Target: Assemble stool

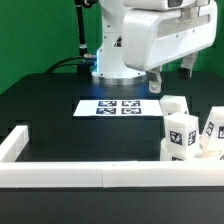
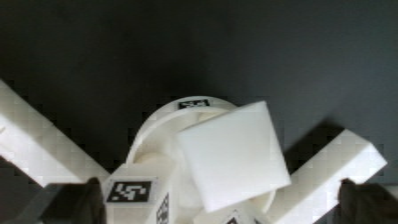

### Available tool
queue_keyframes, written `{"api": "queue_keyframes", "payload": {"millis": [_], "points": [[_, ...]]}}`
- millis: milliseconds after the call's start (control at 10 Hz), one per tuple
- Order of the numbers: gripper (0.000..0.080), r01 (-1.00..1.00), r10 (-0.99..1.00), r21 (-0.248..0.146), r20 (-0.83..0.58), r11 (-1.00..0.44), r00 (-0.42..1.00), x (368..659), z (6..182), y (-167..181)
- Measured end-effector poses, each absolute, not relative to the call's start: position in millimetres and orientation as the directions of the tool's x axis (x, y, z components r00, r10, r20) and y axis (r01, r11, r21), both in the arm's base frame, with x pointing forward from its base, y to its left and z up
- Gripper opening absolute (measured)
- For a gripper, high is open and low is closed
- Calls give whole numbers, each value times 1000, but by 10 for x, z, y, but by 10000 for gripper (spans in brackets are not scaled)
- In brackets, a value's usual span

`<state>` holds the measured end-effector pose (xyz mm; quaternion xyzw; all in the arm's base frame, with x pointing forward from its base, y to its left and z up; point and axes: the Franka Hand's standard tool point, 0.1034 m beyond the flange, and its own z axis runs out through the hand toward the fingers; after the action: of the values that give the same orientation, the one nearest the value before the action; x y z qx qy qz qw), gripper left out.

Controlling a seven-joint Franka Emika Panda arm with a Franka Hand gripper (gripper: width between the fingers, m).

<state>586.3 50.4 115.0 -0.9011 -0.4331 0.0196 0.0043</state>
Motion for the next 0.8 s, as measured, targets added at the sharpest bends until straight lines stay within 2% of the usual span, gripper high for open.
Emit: {"api": "queue_keyframes", "payload": {"millis": [200,300,500,800], "points": [[649,782,782,33,10,-623,623,5866,1063,459],[649,782,783,45,14,-622,622,5834,1029,475],[649,784,784,45,-3,-620,620,5785,983,545],[649,803,803,66,-38,-592,595,5751,876,734]]}}
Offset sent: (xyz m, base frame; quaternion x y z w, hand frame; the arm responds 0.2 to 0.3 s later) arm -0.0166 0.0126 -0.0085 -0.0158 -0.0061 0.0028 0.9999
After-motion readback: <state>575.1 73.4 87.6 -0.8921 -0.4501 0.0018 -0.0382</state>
